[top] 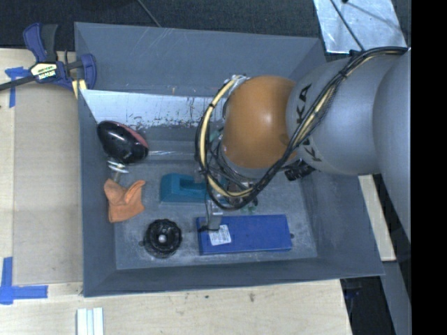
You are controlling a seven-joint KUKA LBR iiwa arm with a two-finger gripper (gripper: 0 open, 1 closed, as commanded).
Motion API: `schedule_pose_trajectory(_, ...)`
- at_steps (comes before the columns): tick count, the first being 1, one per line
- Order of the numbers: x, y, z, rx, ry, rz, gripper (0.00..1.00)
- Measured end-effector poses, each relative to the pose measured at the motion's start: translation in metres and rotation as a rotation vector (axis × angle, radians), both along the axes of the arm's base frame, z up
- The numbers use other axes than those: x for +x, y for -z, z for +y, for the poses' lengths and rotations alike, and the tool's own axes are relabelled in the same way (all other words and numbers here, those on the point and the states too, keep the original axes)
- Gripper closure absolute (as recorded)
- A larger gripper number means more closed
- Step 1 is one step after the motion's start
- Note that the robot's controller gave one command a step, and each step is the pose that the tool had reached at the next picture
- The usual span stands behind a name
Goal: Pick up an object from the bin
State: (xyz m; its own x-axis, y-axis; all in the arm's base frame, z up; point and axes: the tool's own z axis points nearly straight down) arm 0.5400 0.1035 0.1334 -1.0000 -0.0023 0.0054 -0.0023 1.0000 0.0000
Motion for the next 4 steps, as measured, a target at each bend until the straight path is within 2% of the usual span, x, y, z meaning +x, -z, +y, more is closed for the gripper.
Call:
schedule_pose_trajectory(2, 0.003, -0.004, 0.000, 0.001, 0.003, -0.009, 0.00)
schedule_pose_trajectory(3, 0.024, 0.026, 0.000, 0.000, -0.026, -0.009, 0.00)
schedule_pose_trajectory(4, 0.016, 0.025, 0.000, 0.000, -0.326, -0.012, 0.00)
